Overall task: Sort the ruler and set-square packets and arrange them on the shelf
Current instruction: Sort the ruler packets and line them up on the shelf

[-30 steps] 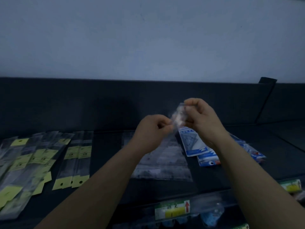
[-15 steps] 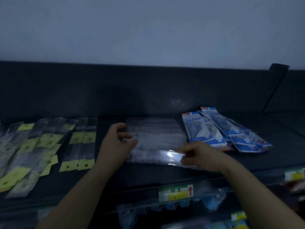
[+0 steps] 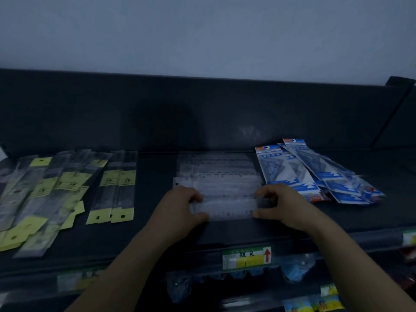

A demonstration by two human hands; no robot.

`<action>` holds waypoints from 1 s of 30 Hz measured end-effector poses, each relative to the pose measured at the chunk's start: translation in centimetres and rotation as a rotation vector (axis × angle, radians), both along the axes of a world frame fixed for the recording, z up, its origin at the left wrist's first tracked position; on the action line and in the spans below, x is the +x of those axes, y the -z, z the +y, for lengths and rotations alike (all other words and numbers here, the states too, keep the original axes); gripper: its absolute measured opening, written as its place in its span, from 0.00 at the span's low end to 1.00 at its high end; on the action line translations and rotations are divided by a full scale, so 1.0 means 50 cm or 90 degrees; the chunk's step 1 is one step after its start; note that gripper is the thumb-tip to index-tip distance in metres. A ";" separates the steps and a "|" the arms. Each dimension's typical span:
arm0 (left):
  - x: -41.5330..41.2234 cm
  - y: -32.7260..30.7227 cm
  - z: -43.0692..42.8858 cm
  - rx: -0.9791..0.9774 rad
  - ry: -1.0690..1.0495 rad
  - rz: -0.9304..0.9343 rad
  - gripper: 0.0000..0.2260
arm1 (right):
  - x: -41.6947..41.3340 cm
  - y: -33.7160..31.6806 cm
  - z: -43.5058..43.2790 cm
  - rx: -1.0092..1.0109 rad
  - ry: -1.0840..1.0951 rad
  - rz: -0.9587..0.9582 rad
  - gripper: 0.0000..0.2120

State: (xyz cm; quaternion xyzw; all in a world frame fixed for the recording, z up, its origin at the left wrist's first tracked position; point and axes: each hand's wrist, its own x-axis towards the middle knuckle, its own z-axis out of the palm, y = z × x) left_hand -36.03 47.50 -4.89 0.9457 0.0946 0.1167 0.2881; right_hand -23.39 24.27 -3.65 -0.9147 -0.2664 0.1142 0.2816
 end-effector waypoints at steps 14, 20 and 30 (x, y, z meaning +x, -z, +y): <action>-0.082 -0.051 0.134 0.120 -0.174 -0.139 0.18 | -0.057 -0.048 0.207 0.064 -0.079 -0.220 0.22; -0.191 -0.071 0.286 0.098 -0.306 -0.120 0.16 | -0.136 -0.061 0.384 0.084 -0.183 -0.253 0.22; -0.282 -0.088 0.544 0.033 -0.331 0.164 0.14 | -0.275 -0.068 0.669 0.088 -0.222 -0.116 0.20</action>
